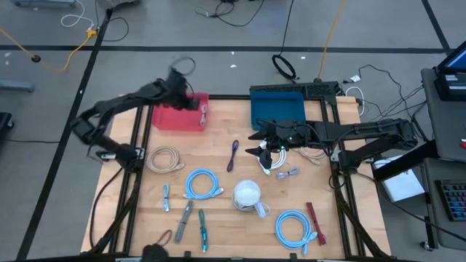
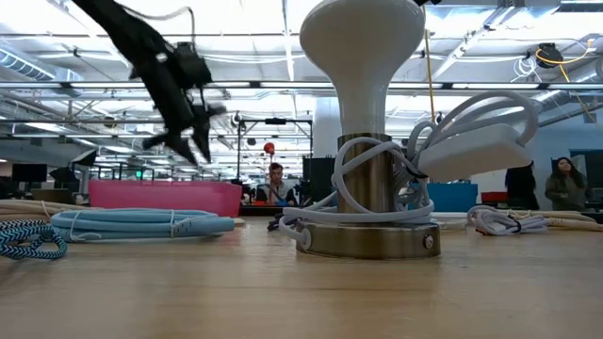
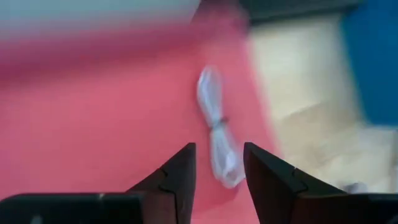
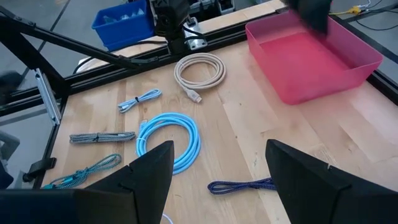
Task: Pick & Place USB Port
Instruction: Put the white USB cable into the blue bin
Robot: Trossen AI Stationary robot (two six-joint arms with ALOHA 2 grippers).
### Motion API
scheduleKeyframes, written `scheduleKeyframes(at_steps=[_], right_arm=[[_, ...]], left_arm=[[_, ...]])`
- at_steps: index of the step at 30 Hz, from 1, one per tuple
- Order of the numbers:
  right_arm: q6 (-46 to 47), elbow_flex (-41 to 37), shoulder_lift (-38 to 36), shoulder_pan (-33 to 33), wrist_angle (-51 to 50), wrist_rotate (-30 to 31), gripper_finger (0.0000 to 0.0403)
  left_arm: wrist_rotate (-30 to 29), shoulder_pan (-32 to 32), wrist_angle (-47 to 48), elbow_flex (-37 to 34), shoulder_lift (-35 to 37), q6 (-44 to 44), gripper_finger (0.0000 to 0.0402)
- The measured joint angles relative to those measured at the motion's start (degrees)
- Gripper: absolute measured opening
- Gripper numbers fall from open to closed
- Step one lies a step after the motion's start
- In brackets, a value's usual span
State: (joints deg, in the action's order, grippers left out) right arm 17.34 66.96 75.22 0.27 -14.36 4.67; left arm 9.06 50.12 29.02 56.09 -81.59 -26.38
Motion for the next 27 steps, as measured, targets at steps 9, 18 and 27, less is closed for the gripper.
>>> scheduleKeyframes(at_steps=[9, 18, 27], right_arm=[[-2.93, 0.02, -0.02, 0.00, -7.33, 0.03, 0.0247], [-2.17, -3.40, -0.04, -1.07, -35.39, 14.54, 0.0247], [18.63, -16.36, -0.12, -4.76, -29.65, 10.04, 0.0247]], left_arm=[[14.42, -5.47, 7.05, 1.14, 19.75, 2.66, 0.0136], [-0.29, -18.99, 16.12, 1.09, 29.77, -1.44, 0.0136], [-7.46, -26.85, 16.72, 1.09, 29.89, -3.73, 0.0136]])
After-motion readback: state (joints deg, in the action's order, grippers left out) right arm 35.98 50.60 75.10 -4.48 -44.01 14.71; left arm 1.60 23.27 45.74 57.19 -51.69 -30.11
